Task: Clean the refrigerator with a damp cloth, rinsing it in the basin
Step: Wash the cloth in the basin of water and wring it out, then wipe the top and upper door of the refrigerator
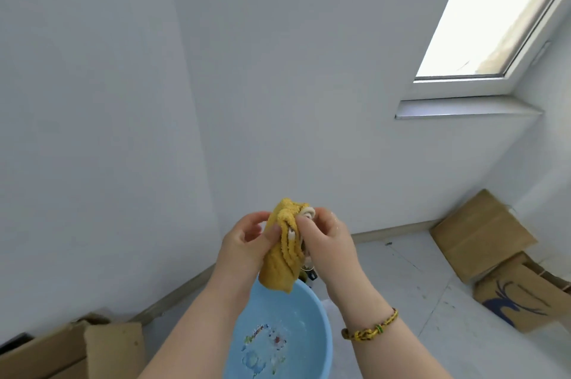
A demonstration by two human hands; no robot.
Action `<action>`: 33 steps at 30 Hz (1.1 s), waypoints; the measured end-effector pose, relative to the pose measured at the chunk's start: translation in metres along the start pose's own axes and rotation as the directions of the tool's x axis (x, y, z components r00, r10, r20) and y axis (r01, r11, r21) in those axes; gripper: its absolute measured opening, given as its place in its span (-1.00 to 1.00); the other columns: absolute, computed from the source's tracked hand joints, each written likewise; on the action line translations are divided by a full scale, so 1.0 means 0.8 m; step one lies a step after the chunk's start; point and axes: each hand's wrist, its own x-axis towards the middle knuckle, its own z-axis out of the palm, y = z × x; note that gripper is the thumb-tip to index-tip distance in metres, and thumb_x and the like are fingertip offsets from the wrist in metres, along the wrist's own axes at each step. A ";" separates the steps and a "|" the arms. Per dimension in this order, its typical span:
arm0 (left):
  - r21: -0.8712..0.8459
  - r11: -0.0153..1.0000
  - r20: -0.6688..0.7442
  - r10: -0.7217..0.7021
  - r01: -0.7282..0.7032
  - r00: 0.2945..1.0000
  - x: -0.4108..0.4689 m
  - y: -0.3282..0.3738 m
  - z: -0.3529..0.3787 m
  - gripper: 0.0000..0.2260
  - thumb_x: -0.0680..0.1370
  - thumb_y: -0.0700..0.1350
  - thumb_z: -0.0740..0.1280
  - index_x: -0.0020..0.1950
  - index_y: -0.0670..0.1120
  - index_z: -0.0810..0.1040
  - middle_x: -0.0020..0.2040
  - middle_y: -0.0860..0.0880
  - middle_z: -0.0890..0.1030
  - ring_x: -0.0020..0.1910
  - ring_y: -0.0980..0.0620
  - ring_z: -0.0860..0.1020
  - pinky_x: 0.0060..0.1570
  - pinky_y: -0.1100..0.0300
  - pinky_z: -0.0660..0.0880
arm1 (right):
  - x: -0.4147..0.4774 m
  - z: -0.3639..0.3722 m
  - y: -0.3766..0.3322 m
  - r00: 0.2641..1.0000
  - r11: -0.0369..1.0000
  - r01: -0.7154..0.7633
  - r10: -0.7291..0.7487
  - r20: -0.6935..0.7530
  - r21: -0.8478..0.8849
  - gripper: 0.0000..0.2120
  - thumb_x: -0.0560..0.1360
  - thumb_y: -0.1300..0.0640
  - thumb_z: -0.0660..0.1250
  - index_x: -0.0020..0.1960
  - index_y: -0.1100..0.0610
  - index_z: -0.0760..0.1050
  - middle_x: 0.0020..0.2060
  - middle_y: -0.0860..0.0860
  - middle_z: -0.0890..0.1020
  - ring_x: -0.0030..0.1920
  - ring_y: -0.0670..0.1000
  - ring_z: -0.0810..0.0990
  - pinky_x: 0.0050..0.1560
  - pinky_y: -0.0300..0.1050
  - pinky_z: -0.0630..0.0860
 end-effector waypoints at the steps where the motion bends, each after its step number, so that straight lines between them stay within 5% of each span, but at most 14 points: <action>1: 0.060 0.998 -0.052 0.039 -0.036 0.998 -0.003 0.006 0.005 -0.88 0.40 -0.16 0.40 -0.18 0.01 0.49 -0.29 0.00 0.45 -0.31 0.06 0.46 -0.27 0.21 0.42 | -0.006 -0.001 -0.006 0.998 1.000 0.005 -0.005 -0.057 -0.002 -0.80 0.47 0.20 0.23 -0.32 0.14 0.35 -0.46 -0.04 0.35 -0.40 -0.06 0.31 -0.36 -0.21 0.28; 5: 0.240 0.950 -0.065 0.221 -0.199 0.973 -0.034 0.038 0.032 -0.87 0.49 -0.14 0.33 -0.27 -0.04 0.52 -0.31 0.01 0.52 -0.33 0.13 0.49 -0.40 0.45 0.39 | -0.034 -0.016 -0.029 0.965 0.999 0.035 -0.037 -0.261 -0.011 -0.72 0.46 0.21 0.23 -0.40 0.11 0.28 -0.52 -0.06 0.30 -0.46 -0.08 0.25 -0.41 -0.21 0.21; 7: 0.292 0.927 0.008 0.243 -0.235 0.970 -0.049 0.044 0.043 -0.69 0.55 0.00 0.17 -0.24 -0.16 0.55 -0.28 -0.04 0.55 -0.29 0.09 0.47 -0.40 0.50 0.35 | -0.046 -0.024 -0.038 0.933 0.993 0.093 -0.114 -0.341 -0.078 -0.69 0.47 0.18 0.24 -0.42 0.10 0.27 -0.52 -0.07 0.31 -0.48 -0.08 0.26 -0.41 -0.21 0.22; 9: 0.262 0.939 0.088 0.206 -0.222 0.975 -0.064 0.049 0.054 -0.62 0.52 0.08 0.14 -0.24 -0.19 0.51 -0.35 0.00 0.52 -0.37 0.17 0.44 -0.42 0.51 0.34 | -0.057 -0.033 -0.047 0.913 0.978 0.149 -0.194 -0.360 -0.148 -0.70 0.49 0.17 0.24 -0.40 0.08 0.28 -0.50 -0.05 0.35 -0.45 -0.06 0.31 -0.38 -0.18 0.28; 12: 0.211 0.955 0.186 0.171 -0.209 0.968 -0.075 0.052 0.070 -0.91 0.43 -0.08 0.39 -0.23 -0.08 0.54 -0.41 0.09 0.59 -0.45 0.29 0.52 -0.43 0.46 0.43 | -0.073 -0.051 -0.054 0.910 0.966 0.160 -0.224 -0.349 -0.202 -0.73 0.50 0.17 0.25 -0.36 0.09 0.33 -0.49 -0.05 0.39 -0.48 -0.14 0.35 -0.39 -0.27 0.32; 17: 0.184 0.977 0.425 0.024 -0.112 0.905 -0.069 0.057 0.087 -0.90 0.48 -0.25 0.32 -0.11 -0.08 0.60 -0.22 0.01 0.69 -0.19 0.08 0.64 -0.12 0.27 0.57 | -0.109 -0.122 -0.054 0.887 0.986 0.164 -0.145 -0.439 0.005 -0.82 0.51 0.23 0.24 -0.27 0.22 0.40 -0.45 0.03 0.37 -0.41 -0.09 0.34 -0.43 -0.34 0.29; 21: 0.178 0.977 0.543 0.005 -0.121 0.840 -0.062 0.065 0.114 -0.86 0.51 -0.27 0.27 -0.14 -0.08 0.58 -0.36 0.07 0.68 -0.36 0.16 0.63 -0.39 0.33 0.55 | -0.152 -0.181 -0.040 0.854 0.982 0.180 -0.126 -0.505 0.059 -0.72 0.52 0.30 0.20 -0.37 0.18 0.33 -0.57 -0.11 0.34 -0.56 -0.19 0.31 -0.52 -0.39 0.28; 24: 0.195 0.971 0.656 -0.025 -0.138 0.754 -0.074 0.064 0.153 -0.86 0.49 -0.28 0.29 -0.14 -0.08 0.60 -0.33 0.05 0.68 -0.34 0.14 0.64 -0.37 0.28 0.57 | -0.179 -0.215 -0.022 0.795 0.989 0.145 -0.127 -0.593 -0.018 -0.79 0.51 0.28 0.22 -0.30 0.17 0.39 -0.46 -0.06 0.43 -0.41 -0.10 0.41 -0.40 -0.29 0.37; 27: 0.179 0.980 0.714 -0.067 -0.089 0.697 -0.098 0.061 0.190 -0.88 0.49 -0.27 0.30 -0.14 -0.11 0.61 -0.32 -0.01 0.68 -0.34 0.07 0.63 -0.36 0.23 0.59 | -0.200 -0.247 -0.013 0.690 0.973 0.109 -0.220 -0.689 -0.202 -0.79 0.48 0.22 0.29 -0.12 -0.09 0.37 -0.13 -0.09 0.49 -0.10 -0.04 0.51 -0.16 -0.30 0.44; 29: 0.145 0.989 0.715 -0.076 -0.041 0.695 -0.115 0.062 0.218 -0.90 0.48 -0.27 0.30 -0.15 -0.16 0.61 -0.34 -0.05 0.66 -0.40 0.05 0.61 -0.43 0.25 0.56 | -0.224 -0.264 -0.017 0.581 0.874 0.139 -0.453 -0.676 -0.466 -0.76 0.38 0.00 0.34 -0.11 -0.18 0.28 0.01 -0.23 0.41 0.09 -0.07 0.45 0.03 -0.37 0.36; 33: 0.079 0.995 0.736 -0.104 0.068 0.670 -0.149 0.071 0.265 -0.91 0.49 -0.27 0.28 -0.17 -0.23 0.55 -0.46 -0.05 0.60 -0.52 0.08 0.56 -0.52 0.30 0.51 | -0.245 -0.263 -0.015 0.627 0.509 0.202 -0.724 -0.289 -0.837 -0.41 0.21 -0.27 0.33 0.14 -0.07 0.28 0.17 -0.19 0.35 0.21 -0.12 0.35 0.21 -0.07 0.42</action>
